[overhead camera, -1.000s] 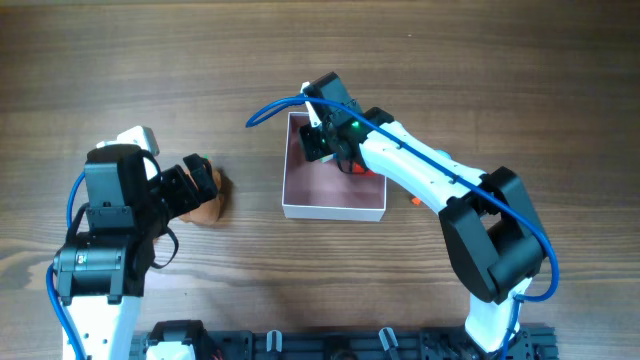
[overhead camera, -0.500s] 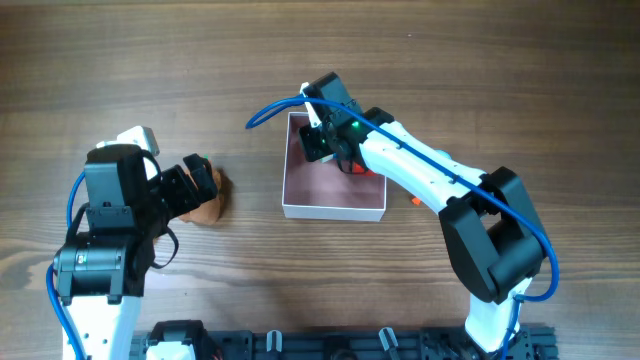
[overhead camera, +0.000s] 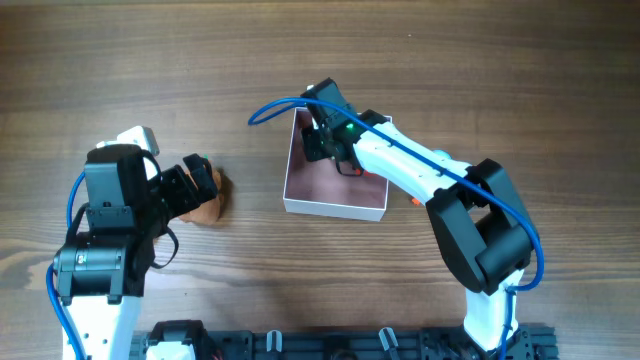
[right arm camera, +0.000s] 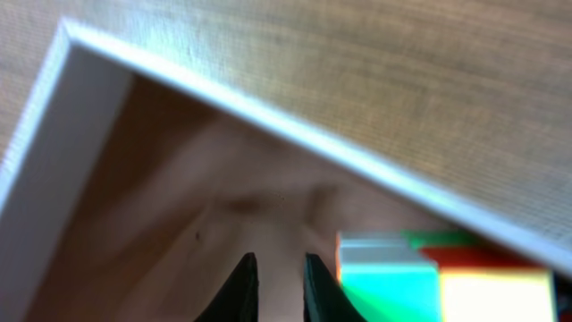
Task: Pack container
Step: 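Place the Rubik's cube in the box beside the truck, then grasp the blue-capped duck toy with the right gripper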
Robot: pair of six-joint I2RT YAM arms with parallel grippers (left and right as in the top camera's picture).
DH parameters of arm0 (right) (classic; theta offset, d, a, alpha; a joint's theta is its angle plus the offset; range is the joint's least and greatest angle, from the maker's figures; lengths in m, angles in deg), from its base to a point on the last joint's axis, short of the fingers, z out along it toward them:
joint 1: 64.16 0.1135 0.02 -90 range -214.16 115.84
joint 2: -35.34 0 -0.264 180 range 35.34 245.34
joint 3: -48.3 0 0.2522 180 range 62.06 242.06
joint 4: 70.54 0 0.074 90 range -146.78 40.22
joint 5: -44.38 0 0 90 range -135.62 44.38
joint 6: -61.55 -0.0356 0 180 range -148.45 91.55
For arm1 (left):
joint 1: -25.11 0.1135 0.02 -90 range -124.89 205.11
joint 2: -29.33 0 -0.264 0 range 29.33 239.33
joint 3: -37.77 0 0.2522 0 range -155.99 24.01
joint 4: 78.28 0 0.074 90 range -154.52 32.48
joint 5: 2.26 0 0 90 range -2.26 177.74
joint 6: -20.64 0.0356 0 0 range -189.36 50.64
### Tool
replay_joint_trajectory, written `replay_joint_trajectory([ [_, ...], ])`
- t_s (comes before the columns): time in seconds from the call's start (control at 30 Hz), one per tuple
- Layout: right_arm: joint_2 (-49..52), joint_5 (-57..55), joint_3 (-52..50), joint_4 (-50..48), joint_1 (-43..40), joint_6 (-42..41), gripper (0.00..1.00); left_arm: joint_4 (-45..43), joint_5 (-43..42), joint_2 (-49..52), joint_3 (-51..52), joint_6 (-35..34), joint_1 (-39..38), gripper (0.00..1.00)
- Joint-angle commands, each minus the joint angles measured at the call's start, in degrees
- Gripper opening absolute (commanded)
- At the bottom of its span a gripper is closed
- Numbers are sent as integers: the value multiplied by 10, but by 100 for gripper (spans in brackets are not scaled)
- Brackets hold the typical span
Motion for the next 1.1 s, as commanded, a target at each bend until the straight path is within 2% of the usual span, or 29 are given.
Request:
replay_joint_trajectory([
  [0.0, 8, -23, 2, -23, 1, -8, 19, 0, 3, -1, -12, 5, 4, 100],
  [0.1, 8, -24, 2, -36, 1, -8, 19, 0, 3, -1, -12, 5, 4, 100],
  [0.13, 8, -26, 2, -40, 1, -8, 16, 0, 3, -1, -12, 5, 4, 100],
  [0.2, 8, -56, 2, -36, 1, -15, 10, 0, 3, -1, -12, 5, 4, 100],
  [0.27, 8, -101, 2, -20, 1, -40, 10, 0, 3, -1, -12, 5, 4, 100],
  [0.4, 8, -151, 2, 2, 1, -53, 12, 0, 3, -1, -12, 5, 4, 100],
  [0.47, 8, -150, 2, 2, 1, -51, 16, 0, 3, -1, -12, 5, 4, 100],
  [0.6, -7, -83, 4, 2, 1, -7, 20, 0, 3, -1, -12, 5, 4, 100],
  [0.7, -58, -80, 14, 23, 1, 14, 21, 0, 4, -1, -12, 5, 4, 100],
  [0.83, -158, -151, 40, 88, -4, 13, 25, 0, 4, -1, -12, 5, 4, 100],
  [0.9, -214, -212, 40, 152, -27, -48, 28, 0, 3, -1, -12, 5, 4, 100],
  [1.07, -214, -177, 33, 287, -116, -142, 26, 0, 3, -1, -12, 5, 4, 100],
])
